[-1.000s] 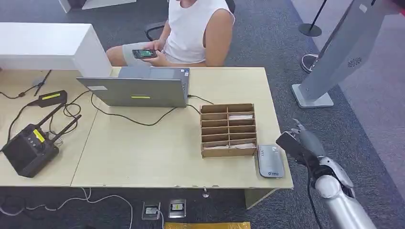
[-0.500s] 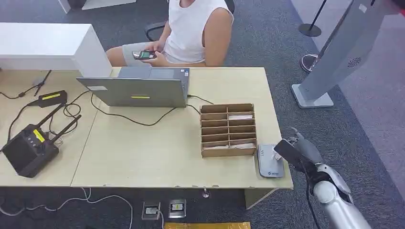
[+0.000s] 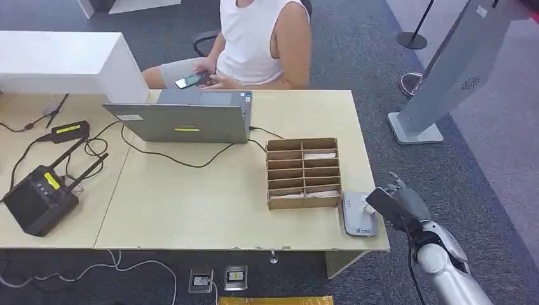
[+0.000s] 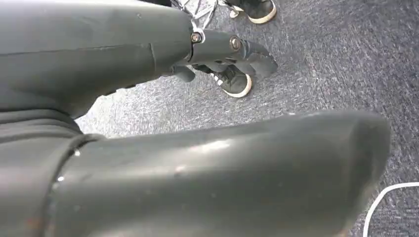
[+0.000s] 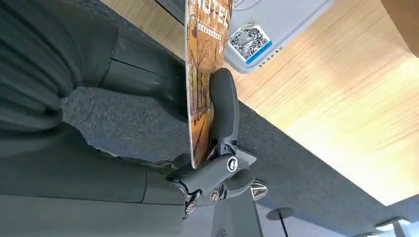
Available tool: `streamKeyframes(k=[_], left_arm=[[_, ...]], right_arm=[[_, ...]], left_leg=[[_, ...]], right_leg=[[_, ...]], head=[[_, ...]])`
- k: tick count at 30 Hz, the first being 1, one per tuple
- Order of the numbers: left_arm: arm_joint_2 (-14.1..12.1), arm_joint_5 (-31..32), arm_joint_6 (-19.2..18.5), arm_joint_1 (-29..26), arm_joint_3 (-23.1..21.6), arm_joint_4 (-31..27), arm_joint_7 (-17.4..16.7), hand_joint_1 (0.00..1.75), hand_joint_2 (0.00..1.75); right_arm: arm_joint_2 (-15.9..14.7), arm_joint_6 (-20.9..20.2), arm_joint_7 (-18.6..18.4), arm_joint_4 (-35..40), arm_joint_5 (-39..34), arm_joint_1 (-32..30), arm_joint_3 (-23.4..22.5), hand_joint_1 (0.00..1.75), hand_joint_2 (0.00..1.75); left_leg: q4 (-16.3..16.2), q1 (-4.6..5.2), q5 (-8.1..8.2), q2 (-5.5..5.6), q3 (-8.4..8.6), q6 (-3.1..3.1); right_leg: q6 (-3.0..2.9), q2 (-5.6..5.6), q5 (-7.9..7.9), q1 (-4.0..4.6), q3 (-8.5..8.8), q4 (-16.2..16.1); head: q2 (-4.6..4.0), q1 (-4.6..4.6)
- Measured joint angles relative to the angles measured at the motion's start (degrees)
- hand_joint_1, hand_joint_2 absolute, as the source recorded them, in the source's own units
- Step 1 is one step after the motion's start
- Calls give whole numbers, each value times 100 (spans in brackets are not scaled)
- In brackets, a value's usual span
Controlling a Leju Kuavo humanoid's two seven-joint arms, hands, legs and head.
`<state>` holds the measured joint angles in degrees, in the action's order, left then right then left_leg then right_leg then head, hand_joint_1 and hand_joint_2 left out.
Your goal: Pass the card to the sensor for recognition and then transmit it.
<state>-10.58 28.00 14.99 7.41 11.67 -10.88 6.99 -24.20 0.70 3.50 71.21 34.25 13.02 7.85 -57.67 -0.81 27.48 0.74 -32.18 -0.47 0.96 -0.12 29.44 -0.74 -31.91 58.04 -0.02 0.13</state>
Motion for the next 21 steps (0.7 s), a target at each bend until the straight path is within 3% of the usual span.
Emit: streamKeyframes(k=[12, 21], left_arm=[[13, 135, -22, 46, 0, 0, 0, 0, 0], [17, 374, -111, 216, -2, -7, -81, 0, 0]], right_arm=[[-107, 242, 33, 24, 339, 795, -31, 175, 175], [-186, 800, 177, 107, 971, 2730, 50, 175, 175]], left_leg=[[-2, 3, -2, -1, -7, 0], [-1, 4, -12, -5, -19, -2]], right_leg=[[1, 0, -4, -5, -6, 1], [-4, 4, -12, -5, -16, 7]], head=[[0, 0], [0, -2]])
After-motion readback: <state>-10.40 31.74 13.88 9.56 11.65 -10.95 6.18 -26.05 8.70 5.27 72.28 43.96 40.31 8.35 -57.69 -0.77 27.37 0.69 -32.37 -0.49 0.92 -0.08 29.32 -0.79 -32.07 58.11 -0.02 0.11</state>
